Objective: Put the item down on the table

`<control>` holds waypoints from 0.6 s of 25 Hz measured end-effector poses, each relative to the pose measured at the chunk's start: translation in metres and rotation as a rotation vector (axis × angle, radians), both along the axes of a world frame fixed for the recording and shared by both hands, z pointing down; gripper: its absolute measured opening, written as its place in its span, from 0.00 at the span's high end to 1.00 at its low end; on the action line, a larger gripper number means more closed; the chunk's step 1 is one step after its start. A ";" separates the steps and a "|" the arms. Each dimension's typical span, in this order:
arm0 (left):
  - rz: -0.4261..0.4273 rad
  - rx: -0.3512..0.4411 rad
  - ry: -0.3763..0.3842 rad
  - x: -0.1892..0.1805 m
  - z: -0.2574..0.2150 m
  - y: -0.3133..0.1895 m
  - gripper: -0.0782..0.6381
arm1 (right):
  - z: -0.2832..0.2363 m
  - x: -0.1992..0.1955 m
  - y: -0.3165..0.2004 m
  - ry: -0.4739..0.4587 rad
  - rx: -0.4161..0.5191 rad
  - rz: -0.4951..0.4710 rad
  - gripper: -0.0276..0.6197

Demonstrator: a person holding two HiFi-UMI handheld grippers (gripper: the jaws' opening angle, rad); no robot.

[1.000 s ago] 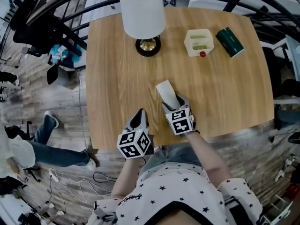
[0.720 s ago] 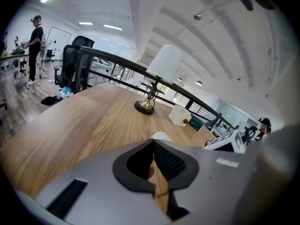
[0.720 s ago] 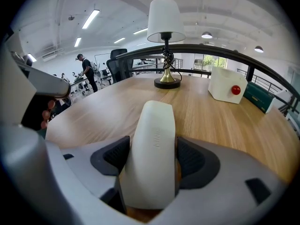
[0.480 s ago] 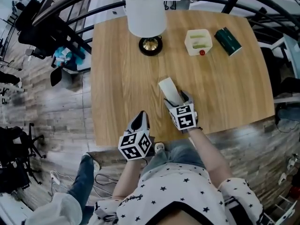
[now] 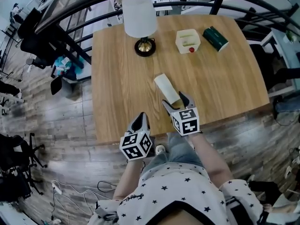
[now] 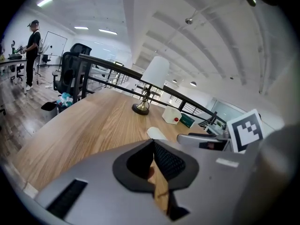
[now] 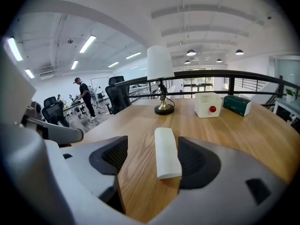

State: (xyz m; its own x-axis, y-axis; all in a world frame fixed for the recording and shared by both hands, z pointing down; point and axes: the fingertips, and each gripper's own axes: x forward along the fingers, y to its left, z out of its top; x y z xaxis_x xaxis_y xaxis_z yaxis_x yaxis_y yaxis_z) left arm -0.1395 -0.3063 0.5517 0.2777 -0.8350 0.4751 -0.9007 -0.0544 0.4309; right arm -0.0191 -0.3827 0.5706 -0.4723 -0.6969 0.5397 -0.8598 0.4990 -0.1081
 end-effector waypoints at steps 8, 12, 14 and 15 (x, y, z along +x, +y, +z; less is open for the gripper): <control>0.021 0.036 -0.003 0.008 -0.019 0.043 0.87 | -0.057 0.009 0.057 -0.071 0.127 0.054 0.75; 0.032 0.050 -0.009 0.009 -0.027 0.066 0.87 | -0.079 0.013 0.087 -0.093 0.192 0.070 0.86; 0.032 0.065 -0.013 0.006 -0.033 0.076 0.87 | -0.089 0.016 0.102 -0.102 0.219 0.083 0.92; 0.032 0.074 -0.016 0.005 -0.035 0.081 0.87 | -0.093 0.017 0.108 -0.108 0.229 0.087 0.93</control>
